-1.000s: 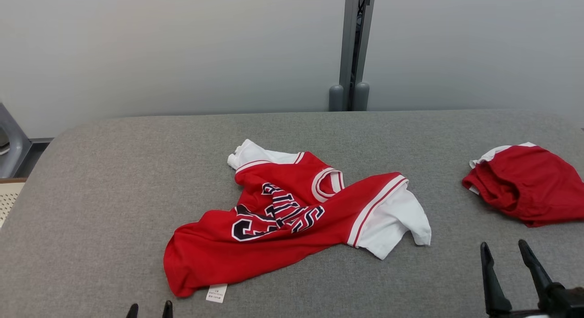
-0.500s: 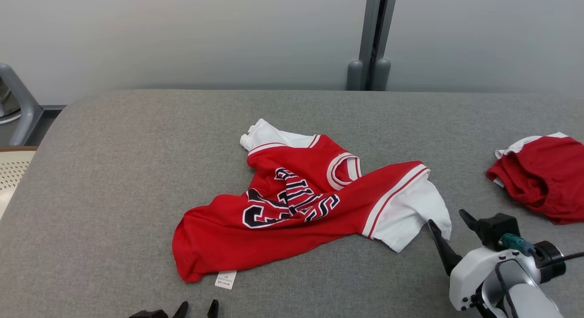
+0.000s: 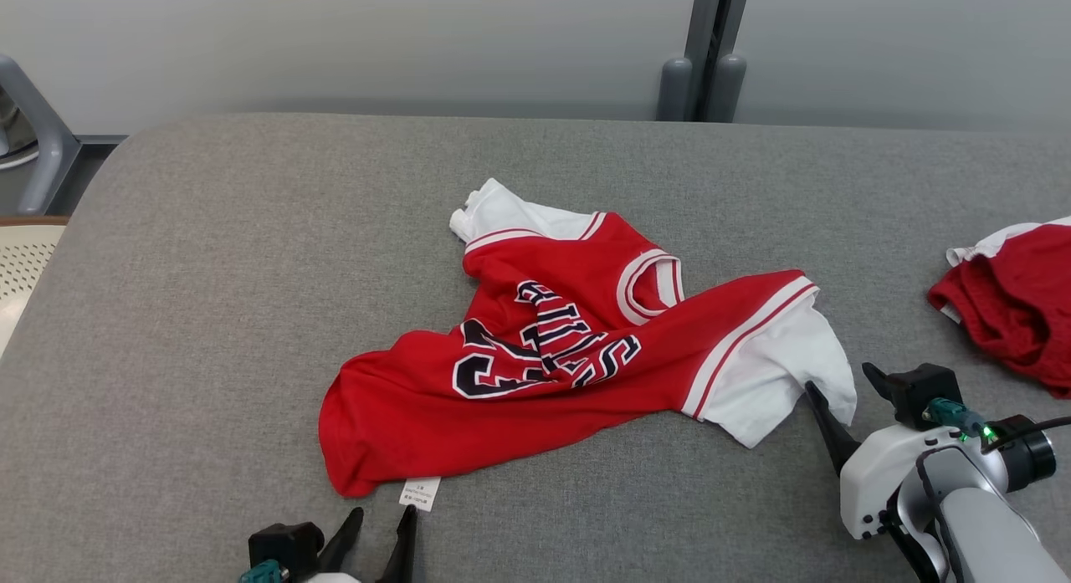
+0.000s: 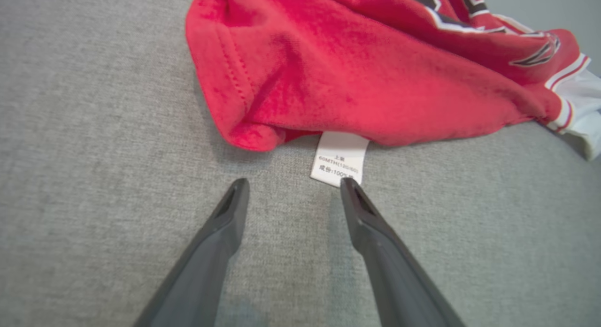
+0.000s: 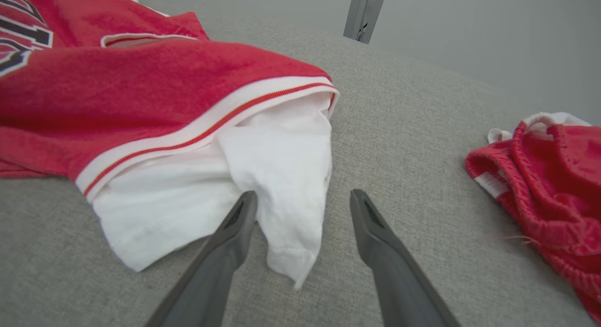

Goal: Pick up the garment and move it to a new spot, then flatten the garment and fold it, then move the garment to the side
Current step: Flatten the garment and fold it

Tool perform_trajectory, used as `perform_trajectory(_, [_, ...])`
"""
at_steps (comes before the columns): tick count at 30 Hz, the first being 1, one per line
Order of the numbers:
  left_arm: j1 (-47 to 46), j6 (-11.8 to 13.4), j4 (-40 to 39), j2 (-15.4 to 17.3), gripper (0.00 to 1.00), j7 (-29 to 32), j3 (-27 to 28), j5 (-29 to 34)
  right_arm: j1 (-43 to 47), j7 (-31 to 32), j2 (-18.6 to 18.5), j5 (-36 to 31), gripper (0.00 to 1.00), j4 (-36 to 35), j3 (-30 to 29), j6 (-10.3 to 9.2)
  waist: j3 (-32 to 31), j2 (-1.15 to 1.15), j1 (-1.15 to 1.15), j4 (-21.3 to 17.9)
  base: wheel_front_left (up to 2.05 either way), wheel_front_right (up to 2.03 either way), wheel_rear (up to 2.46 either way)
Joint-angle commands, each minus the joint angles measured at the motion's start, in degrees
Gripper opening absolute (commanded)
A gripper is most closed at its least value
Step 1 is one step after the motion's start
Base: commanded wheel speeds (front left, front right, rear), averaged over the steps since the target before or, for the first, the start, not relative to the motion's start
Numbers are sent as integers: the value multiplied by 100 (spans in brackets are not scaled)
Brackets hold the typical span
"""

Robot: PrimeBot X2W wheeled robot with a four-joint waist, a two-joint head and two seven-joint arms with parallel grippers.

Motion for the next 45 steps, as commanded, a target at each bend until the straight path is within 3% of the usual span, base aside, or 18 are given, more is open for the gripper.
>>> perform_trajectory(1, [-108, -12, 67, 25, 100, -19, -10, -17, -73, -59, -27, -24, 100, 55, -10, -1, 50, 0, 0, -14, 0, 0, 0])
perform_trajectory(11, [-353, 184, 348, 107, 100, -239, 168, -90, -209, -229, 10, -94, 100, 309, -115, -1, 162, 0, 0, -49, 0, 0, 0])
perform_trajectory(18, [-525, 51, 460, 167, 100, -403, 145, -134, -302, -290, 14, -123, 100, 385, -155, -1, 231, 0, 0, -38, 0, 0, 0])
perform_trajectory(19, [-551, 14, 494, 177, 84, -411, 103, -118, -307, -286, 18, -119, 100, 402, -156, -1, 243, 0, 0, -36, 0, 0, 0])
perform_trajectory(20, [-574, -19, 529, 191, 47, -400, 45, -79, -309, -267, 26, -103, 100, 423, -152, -1, 256, 0, 0, -34, 0, 0, 0])
perform_trajectory(21, [-610, -48, 553, 188, 38, -447, 8, -71, -319, -252, 26, -91, 100, 443, -146, -1, 271, 0, 0, -31, 0, 0, 0])
perform_trajectory(22, [-645, -78, 599, 186, 13, -449, -17, -86, -338, -205, 30, -65, 100, 484, -132, -1, 283, 0, 0, -29, 0, 0, 0])
perform_trajectory(23, [-676, -102, 655, 198, 0, -406, -64, -77, -365, -172, 44, -18, 61, 525, -123, -1, 292, 0, 0, -29, 0, 0, 0])
perform_trajectory(25, [-719, -150, 709, 204, 0, -469, -99, -94, -410, -127, 82, 130, 0, 600, -74, -1, 296, 0, 0, -26, 0, 0, 0])
perform_trajectory(26, [-730, -163, 744, 224, 0, -447, -112, -131, -411, -84, 106, 241, 0, 644, -19, -1, 289, 0, 0, -27, 0, 0, 0])
perform_trajectory(30, [-686, -247, 587, 368, 0, -338, -127, -287, -395, 55, 168, 1082, 0, 547, 63, -1, 211, 0, 0, -32, 0, 0, 0])
perform_trajectory(34, [-362, -327, -243, 645, 0, 292, -134, -821, -77, 666, 5, 2797, 0, -250, 197, -1, 52, 0, 0, -33, 0, 0, 0])
perform_trajectory(35, [-362, -327, -243, 645, 0, 292, -134, -821, -77, 666, 5, 2797, 0, -250, 197, -1, 52, 0, 0, -33, 0, 0, 0])
perform_trajectory(38, [198, -347, -1855, 1178, 0, 1234, -102, -1534, 483, 1495, -620, 4661, 0, -1794, -59, -1, -87, 0, 0, -72, 0, 0, 0])
perform_trajectory(41, [625, -342, -3193, 1576, 0, 1846, 72, -2140, 921, 1886, -962, 5715, 0, -2874, -562, 0, -162, 0, 0, -143, 0, 0, 0])
perform_trajectory(45, [1074, -300, -4677, 1889, 0, 2482, 335, -2949, 1356, 2226, -1096, 6730, 0, -4035, -1296, 1, -268, 0, 0, -260, 0, 0, 0])
